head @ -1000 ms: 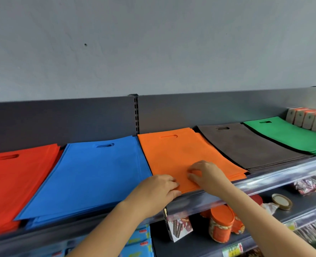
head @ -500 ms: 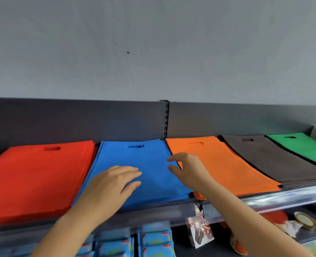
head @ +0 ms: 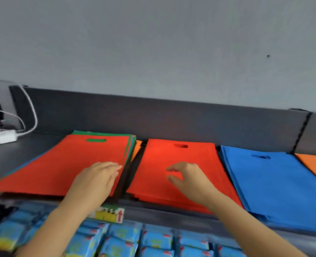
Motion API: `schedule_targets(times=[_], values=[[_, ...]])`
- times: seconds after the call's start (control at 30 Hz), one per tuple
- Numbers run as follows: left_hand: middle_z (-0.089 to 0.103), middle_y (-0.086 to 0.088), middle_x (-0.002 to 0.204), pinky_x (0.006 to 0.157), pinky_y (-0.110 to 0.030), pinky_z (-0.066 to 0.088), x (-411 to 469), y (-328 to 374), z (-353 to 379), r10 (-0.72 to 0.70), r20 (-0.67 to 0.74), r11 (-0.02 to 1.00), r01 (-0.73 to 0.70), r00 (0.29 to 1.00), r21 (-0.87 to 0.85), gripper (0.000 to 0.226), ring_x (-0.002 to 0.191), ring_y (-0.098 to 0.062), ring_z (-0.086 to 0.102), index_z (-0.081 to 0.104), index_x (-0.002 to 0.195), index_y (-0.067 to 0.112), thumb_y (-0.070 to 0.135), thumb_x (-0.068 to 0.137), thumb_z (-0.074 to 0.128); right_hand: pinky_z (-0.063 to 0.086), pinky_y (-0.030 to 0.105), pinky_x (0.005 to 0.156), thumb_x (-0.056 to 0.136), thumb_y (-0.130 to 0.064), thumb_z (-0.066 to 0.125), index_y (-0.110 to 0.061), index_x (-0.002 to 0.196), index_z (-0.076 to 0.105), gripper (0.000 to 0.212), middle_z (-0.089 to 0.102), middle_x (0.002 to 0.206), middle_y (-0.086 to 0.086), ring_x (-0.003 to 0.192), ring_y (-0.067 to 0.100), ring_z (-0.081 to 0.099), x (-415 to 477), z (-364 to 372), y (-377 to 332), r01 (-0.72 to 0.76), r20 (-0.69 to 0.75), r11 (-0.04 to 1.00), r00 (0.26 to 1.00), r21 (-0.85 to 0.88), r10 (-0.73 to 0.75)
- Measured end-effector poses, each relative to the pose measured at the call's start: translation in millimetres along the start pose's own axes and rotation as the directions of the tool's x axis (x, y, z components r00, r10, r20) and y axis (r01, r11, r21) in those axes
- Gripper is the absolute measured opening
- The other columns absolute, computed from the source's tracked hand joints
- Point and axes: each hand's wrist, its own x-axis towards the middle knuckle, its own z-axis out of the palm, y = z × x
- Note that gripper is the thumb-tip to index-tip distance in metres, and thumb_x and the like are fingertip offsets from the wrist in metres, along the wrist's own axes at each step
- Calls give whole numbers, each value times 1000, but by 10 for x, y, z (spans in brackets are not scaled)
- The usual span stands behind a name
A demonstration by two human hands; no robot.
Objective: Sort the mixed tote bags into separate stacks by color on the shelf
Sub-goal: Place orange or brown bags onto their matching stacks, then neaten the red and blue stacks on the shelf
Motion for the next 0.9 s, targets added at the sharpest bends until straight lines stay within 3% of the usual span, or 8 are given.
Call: schedule_targets(times=[0.17,0.3,0.37,0.47,0.57,0.7,0.8,0.9], values=[[66,6,117,91,-33,48,-33,-812,-210,-85,4,996,85,996,-2,27,109,-18,61,69,112,22,33,93,53,39,30,100,90,-37,59,-18,122,61,38,60,128,1,119,17,53,441,559,-772,78,95,996,992,31,-81],[57,12,130,102,-30,38,-76,-1359,-292,-162,186,986,165,969,-5,43,122,-11,50,62,122,30,54,88,50,31,28,110,81,-56,61,-16,136,48,69,46,143,-1,132,14,41,623,840,-1170,105,300,991,946,77,-124],[52,18,134,104,-25,33,-116,-1508,-332,-177,321,973,214,930,-84,60,125,-7,47,60,122,35,72,77,45,29,28,111,76,-61,62,-18,136,49,74,45,144,-4,133,12,39,690,885,-1243,91,339,996,936,22,-93],[36,31,134,107,-20,25,-146,-1604,-417,-110,446,955,218,888,-200,105,129,6,34,53,125,45,101,40,28,33,27,106,72,-60,68,-26,127,57,66,53,135,-10,126,10,46,789,887,-1228,30,324,1000,946,-5,-27],[13,31,140,111,-18,12,-168,-1565,-548,15,603,971,132,797,-199,117,130,13,11,34,136,49,98,31,44,40,27,97,73,-58,68,-31,113,67,49,62,123,-11,116,11,54,847,940,-1207,-7,254,1000,967,-2,7],[6,29,143,111,-17,10,-194,-1575,-599,77,646,975,78,760,-209,104,133,11,5,25,132,57,83,38,61,46,31,83,82,-53,60,-30,93,72,28,70,100,-5,100,19,60,901,1001,-1199,-74,193,997,978,-28,78],[21,32,143,106,-12,16,-163,-1666,-626,108,631,939,130,768,-318,82,134,11,16,33,114,65,87,39,59,38,32,62,86,-52,56,-24,56,54,41,54,67,-3,79,25,54,919,1013,-1205,-112,153,993,981,-29,115],[37,44,122,98,-6,27,-151,-1683,-677,116,596,938,109,795,-328,70,117,20,34,41,107,62,85,44,59,35,32,62,87,-52,54,-23,50,40,50,50,68,0,79,30,54,968,1030,-1240,-143,120,989,982,-27,145]])
